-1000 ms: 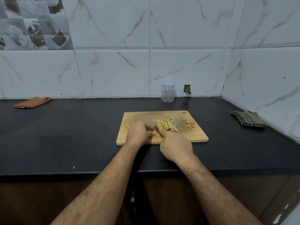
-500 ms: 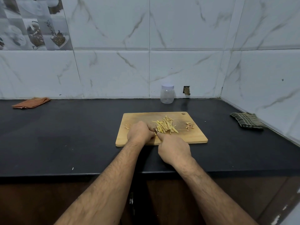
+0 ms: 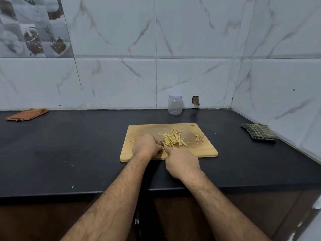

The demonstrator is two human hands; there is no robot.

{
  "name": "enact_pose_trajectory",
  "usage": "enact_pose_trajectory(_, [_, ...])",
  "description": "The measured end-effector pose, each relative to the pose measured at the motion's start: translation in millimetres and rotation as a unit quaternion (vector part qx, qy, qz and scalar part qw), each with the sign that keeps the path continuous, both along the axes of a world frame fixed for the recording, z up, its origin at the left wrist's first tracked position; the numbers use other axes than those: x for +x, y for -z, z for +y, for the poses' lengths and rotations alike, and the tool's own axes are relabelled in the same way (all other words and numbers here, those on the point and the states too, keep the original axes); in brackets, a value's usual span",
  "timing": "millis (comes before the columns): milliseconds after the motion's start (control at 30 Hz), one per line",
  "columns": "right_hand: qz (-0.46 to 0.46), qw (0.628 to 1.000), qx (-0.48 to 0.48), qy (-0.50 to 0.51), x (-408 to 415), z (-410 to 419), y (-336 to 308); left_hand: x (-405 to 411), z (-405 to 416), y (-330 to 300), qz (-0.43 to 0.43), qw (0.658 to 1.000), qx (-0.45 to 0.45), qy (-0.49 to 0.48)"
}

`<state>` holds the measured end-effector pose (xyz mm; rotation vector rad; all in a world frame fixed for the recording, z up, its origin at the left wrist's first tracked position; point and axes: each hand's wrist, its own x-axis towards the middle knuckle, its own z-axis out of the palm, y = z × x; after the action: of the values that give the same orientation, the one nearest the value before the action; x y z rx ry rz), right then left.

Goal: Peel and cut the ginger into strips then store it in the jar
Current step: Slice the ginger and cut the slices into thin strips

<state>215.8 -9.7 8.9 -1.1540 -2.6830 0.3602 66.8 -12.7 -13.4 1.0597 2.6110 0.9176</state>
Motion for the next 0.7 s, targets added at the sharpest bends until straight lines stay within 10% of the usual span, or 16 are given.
enact_pose_trajectory(700, [-0.002,1.0,-0.008,0.007,17,-5,0,6,-6,-6,-0.016,1.0,-0.004,-0.012])
